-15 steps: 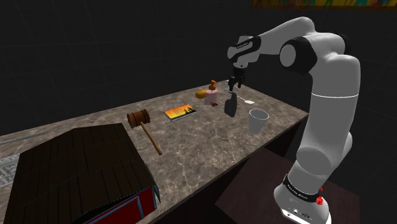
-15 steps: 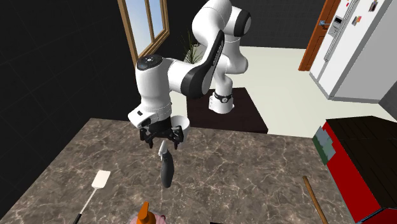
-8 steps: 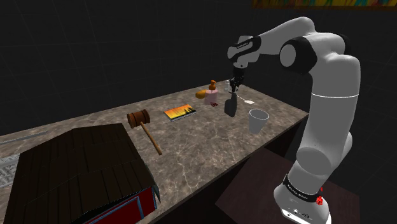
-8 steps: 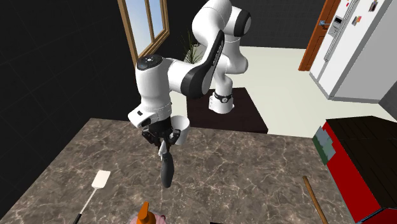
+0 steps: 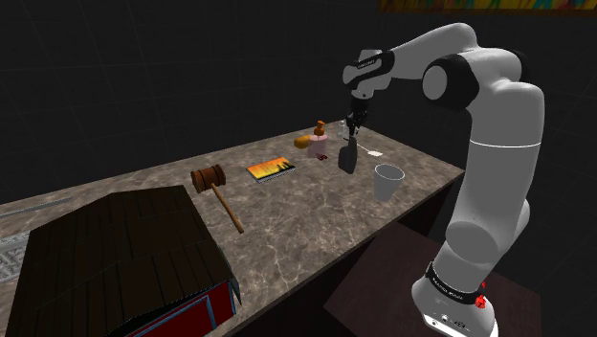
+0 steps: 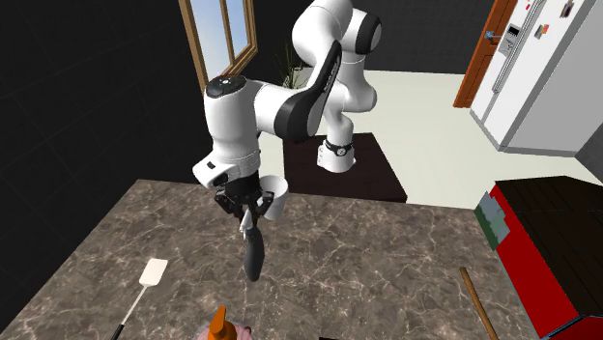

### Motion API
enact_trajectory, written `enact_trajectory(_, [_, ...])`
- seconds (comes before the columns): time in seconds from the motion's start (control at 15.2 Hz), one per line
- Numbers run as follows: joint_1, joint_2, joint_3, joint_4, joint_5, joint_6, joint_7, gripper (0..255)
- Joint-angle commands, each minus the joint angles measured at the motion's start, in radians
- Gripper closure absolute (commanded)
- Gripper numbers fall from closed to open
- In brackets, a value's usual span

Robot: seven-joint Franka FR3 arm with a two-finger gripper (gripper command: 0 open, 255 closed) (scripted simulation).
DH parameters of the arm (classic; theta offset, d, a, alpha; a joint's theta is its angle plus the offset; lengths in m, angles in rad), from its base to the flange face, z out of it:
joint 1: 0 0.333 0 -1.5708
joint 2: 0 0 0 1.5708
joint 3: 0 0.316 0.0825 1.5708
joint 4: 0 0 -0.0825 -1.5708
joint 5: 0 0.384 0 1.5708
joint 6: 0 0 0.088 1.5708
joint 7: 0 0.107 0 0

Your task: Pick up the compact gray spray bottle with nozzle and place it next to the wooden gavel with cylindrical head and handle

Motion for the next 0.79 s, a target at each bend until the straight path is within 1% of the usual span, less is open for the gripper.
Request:
enact_trajectory(0.0, [-0.001,-0.005,-0.001,0.021,-0.003,-0.025,0.001,255])
enact_trajectory(0.73, [-0.004,-0.023,-0.007,0.145,-0.015,-0.166,0.011,255])
